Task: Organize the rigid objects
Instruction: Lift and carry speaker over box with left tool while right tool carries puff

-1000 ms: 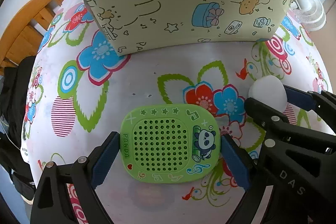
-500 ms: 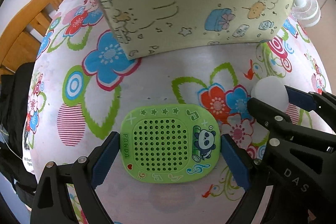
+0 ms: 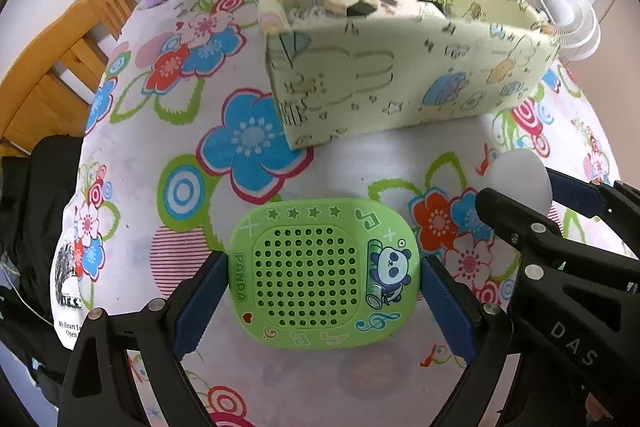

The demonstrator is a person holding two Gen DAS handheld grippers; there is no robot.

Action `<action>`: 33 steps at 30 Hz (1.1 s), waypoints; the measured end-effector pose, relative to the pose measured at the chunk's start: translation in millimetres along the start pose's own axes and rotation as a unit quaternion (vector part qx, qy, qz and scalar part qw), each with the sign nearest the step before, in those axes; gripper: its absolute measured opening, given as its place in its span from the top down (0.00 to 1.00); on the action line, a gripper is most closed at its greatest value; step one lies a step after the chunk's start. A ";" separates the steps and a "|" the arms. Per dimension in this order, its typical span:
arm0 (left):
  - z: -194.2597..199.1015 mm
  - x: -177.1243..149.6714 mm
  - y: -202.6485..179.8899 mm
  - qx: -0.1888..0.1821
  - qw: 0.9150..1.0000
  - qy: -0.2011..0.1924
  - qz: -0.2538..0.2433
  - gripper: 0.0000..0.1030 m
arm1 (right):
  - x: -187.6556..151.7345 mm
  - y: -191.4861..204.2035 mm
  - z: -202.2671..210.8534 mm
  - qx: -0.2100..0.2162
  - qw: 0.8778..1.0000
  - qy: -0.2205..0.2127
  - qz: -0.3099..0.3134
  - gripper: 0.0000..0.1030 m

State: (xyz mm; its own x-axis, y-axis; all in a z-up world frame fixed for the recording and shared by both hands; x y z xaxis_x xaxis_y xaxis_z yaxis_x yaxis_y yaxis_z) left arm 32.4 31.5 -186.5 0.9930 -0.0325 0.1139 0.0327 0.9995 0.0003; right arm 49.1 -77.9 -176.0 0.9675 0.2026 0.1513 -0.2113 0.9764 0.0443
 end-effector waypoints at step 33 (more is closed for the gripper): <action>81.2 15.5 -14.1 0.019 0.996 -0.067 0.047 0.08 | 26.8 -32.0 86.5 0.038 0.997 -0.053 0.045 0.44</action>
State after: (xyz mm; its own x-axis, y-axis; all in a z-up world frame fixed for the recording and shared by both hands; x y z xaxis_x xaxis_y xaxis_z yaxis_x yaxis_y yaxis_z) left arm 38.0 17.1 -104.1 0.9671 0.0605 0.2473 -0.0674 0.9975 0.0197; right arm 69.8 -110.2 -87.9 0.9246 0.2765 0.2619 -0.3108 0.9452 0.0994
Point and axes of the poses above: each gripper's, at about its wrist camera, not at the fingertips, and z roughly against the way its jaws point, y to its left, x to its top, the point moved 2 cm from there along -z, roughly the way its jaws point, and after that the axes turned 11 degrees about y, right-handed, at the moved point
